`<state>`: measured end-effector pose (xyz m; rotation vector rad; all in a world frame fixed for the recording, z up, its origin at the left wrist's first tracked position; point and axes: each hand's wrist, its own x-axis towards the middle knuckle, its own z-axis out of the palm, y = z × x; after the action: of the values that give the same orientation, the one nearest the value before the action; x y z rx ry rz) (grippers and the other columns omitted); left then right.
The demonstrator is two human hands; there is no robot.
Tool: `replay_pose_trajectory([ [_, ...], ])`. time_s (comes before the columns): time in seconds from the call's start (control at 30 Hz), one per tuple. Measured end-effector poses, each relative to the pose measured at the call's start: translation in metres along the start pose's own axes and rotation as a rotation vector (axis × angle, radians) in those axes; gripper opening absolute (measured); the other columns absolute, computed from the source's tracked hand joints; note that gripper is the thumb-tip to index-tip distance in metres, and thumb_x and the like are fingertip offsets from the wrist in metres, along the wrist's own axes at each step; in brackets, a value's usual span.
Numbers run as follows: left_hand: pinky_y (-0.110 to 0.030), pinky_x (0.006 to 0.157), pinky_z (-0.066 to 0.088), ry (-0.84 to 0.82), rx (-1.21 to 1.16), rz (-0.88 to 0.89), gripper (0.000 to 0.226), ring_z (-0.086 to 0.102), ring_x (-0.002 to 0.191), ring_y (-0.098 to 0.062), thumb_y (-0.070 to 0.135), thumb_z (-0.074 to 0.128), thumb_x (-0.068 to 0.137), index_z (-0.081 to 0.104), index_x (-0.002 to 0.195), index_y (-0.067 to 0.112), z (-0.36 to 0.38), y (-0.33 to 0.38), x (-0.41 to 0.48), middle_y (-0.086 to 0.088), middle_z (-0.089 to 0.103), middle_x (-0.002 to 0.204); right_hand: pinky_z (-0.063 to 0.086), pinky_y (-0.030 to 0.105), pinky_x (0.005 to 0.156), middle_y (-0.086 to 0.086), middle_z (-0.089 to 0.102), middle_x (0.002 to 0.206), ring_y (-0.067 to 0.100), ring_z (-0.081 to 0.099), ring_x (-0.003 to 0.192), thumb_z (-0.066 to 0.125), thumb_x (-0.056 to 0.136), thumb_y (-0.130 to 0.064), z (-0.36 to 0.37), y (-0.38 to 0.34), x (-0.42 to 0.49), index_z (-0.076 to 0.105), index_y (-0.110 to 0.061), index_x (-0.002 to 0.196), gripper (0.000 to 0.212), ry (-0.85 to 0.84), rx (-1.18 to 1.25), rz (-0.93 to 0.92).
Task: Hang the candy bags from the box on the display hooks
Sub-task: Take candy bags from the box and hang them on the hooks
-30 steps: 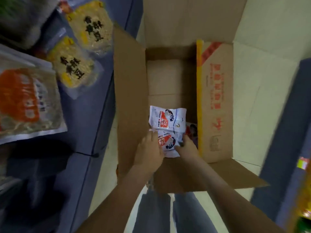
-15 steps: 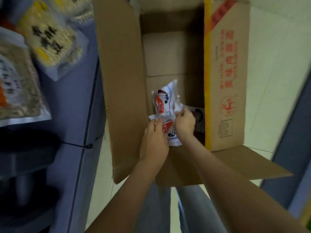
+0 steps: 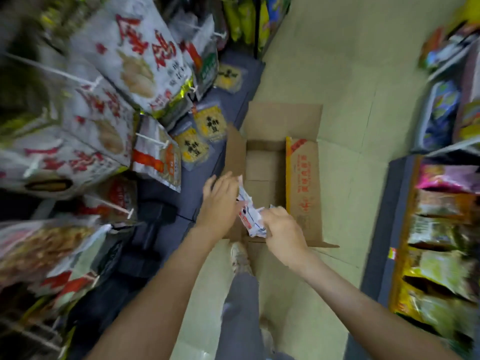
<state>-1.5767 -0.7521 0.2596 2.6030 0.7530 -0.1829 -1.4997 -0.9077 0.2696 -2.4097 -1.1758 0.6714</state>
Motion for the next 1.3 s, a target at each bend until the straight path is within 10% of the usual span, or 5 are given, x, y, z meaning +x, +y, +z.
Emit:
replay_pose_trajectory([
  [0.27,-0.044,0.1,0.023,0.504,0.253,0.265,0.02,0.058,0.115,-0.02,0.028,0.047,0.086,0.065,0.082,0.021,-0.122,0.033,-0.199,-0.001,0.069,0.105,0.031,0.034,0.057,0.009,0.048,0.067,0.023,0.035,0.068,0.047,0.06,0.005,-0.096,-0.106,-0.123,0.044,-0.016,0.084,0.032,0.094,-0.095,-0.736],
  [0.43,-0.038,0.067,0.042,0.547,0.214,0.132,0.031,0.06,0.065,-0.028,0.029,0.042,0.091,0.062,0.073,0.013,-0.187,0.042,-0.327,-0.002,0.058,0.062,0.038,0.037,0.075,0.009,0.053,0.089,0.026,0.047,0.086,0.051,0.083,-0.001,-0.143,-0.193,-0.184,0.055,-0.006,0.082,0.007,-0.014,-0.122,-0.847],
  [0.6,-0.037,0.06,0.042,0.617,0.061,-0.079,0.035,0.057,0.071,-0.031,0.035,0.041,0.092,0.064,0.083,0.01,-0.246,0.049,-0.454,-0.005,0.058,0.067,0.037,0.025,0.087,-0.001,0.058,0.118,0.012,0.05,0.106,0.053,0.094,-0.025,-0.151,-0.304,-0.26,0.057,-0.016,0.121,0.028,-0.169,-0.03,-0.955],
  [0.9,-0.032,0.054,0.03,0.744,-0.063,-0.344,0.031,0.042,0.054,-0.013,0.026,0.049,0.098,0.053,0.072,0.011,-0.307,0.03,-0.682,0.007,0.04,0.053,0.032,0.018,0.052,-0.005,0.053,0.059,0.007,0.049,0.056,0.057,0.093,-0.027,-0.115,-0.471,-0.403,0.056,-0.025,0.069,0.024,-0.297,0.23,-1.118],
  [1.3,-0.027,0.055,0.029,0.767,-0.104,-0.483,0.038,0.04,0.054,-0.01,0.042,0.044,0.097,0.053,0.074,0.012,-0.361,-0.014,-0.924,0.004,0.042,0.057,0.044,0.044,0.07,0.021,0.063,0.075,0.034,0.058,0.075,0.057,0.094,-0.025,-0.043,-0.638,-0.565,0.067,-0.004,0.079,0.027,-0.362,0.478,-1.248],
])
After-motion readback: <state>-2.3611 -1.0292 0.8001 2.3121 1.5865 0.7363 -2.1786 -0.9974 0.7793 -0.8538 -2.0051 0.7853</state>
